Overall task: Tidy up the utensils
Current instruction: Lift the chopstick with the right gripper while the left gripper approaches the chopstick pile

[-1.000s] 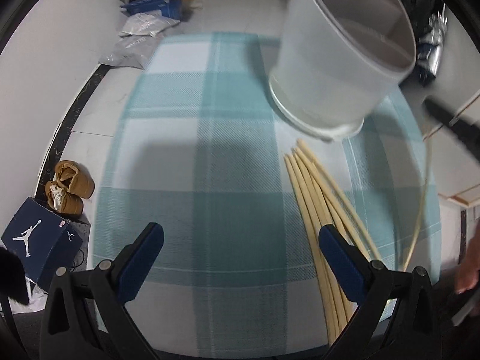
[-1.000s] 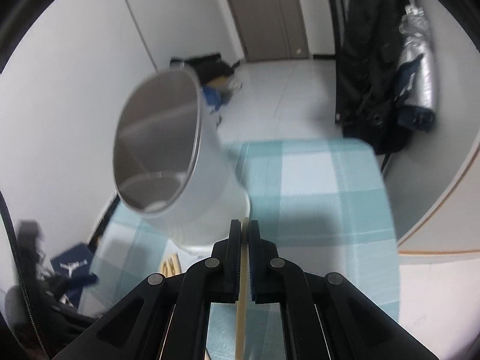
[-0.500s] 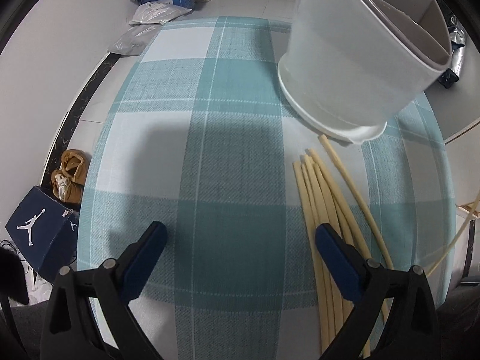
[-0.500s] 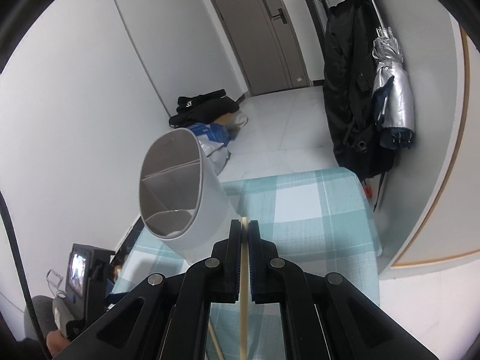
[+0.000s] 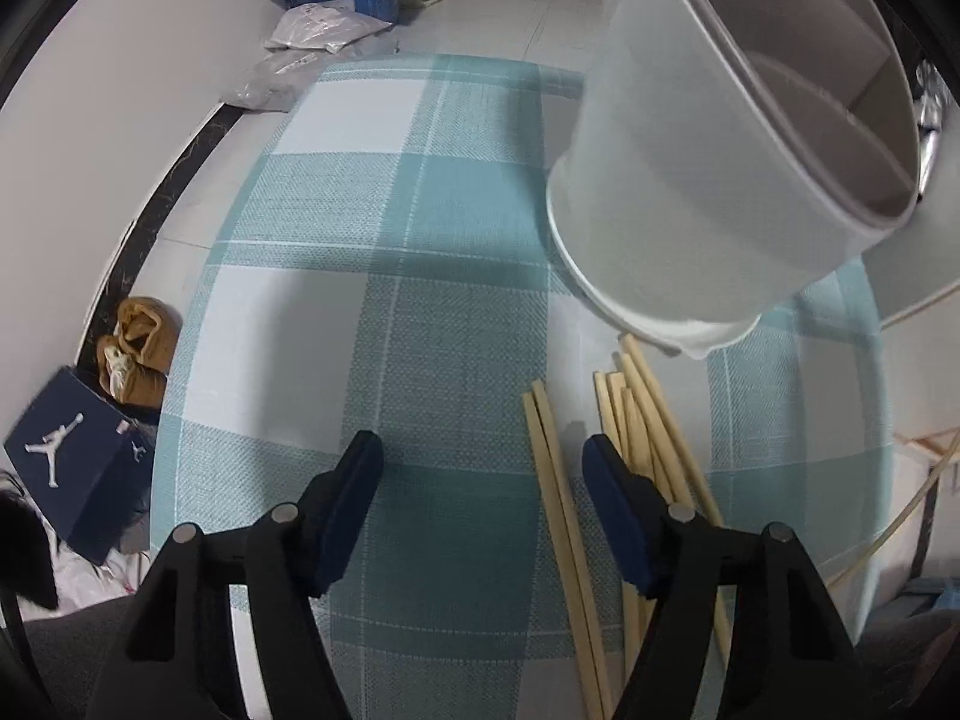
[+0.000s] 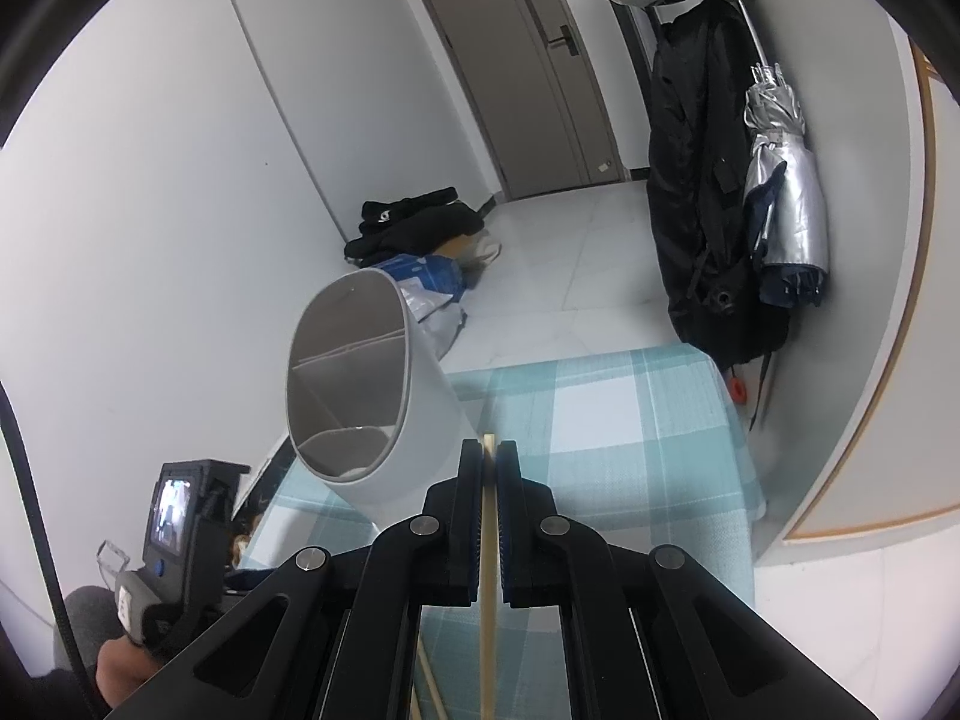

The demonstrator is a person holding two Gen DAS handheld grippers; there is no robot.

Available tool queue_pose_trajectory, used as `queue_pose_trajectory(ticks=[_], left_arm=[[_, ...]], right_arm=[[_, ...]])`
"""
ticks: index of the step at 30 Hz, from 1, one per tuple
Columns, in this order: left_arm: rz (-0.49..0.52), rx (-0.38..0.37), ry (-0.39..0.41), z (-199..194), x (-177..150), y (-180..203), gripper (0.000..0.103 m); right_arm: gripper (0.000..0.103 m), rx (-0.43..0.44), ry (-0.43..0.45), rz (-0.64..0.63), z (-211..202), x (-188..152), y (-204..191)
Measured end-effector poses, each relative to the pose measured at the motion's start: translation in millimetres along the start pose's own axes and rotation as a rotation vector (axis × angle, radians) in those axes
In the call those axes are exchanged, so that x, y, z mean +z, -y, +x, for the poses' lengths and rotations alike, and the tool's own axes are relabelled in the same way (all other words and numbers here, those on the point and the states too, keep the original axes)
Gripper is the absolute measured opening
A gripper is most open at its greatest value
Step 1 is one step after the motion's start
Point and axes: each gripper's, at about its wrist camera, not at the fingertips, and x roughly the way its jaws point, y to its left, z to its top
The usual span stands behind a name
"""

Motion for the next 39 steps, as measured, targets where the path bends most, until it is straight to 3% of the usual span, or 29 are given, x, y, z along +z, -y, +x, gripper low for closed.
queue_pose_trajectory(ticks=[3,7,14,32,33,35,36,38,39], left_arm=[[-0.038,-0.015,0.018,-7,1,-6,0.066],[-0.042,0.002,-0.027,6,1,-8,0.066],[0.02,0.046,-0.012,3,-3,1,0.071],[-0.011,0.045,0.0,4,0,-1,0.067],[-0.009,0.038,-0.002,4,0,0,0.065],[0.009,0.061,0.007,3,0,5,0.039],[0.034,0.063,0.015,3,0,9,0.034],[0.049,0.035,0.009,3,2,13,0.013],[0.046,0.021,0.005,3,2,13,0.009]], right_arm=[[0.004,0.003,0.004,0.0,-2,1,-1],[0.004,0.002,0.006,-0.017,-2,0,-5],[0.004,0.002,0.006,-0.02,-3,0,-7],[0.004,-0.001,0.009,-0.021,-4,-2,-7],[0.004,-0.003,0.007,-0.021,-4,-2,-8],[0.004,0.0,-0.001,-0.017,-2,-2,-7],[0.004,0.0,-0.004,-0.017,-1,-2,-7],[0.005,0.002,-0.022,-0.015,1,-3,-7],[0.007,0.008,-0.031,-0.013,3,-3,-7]])
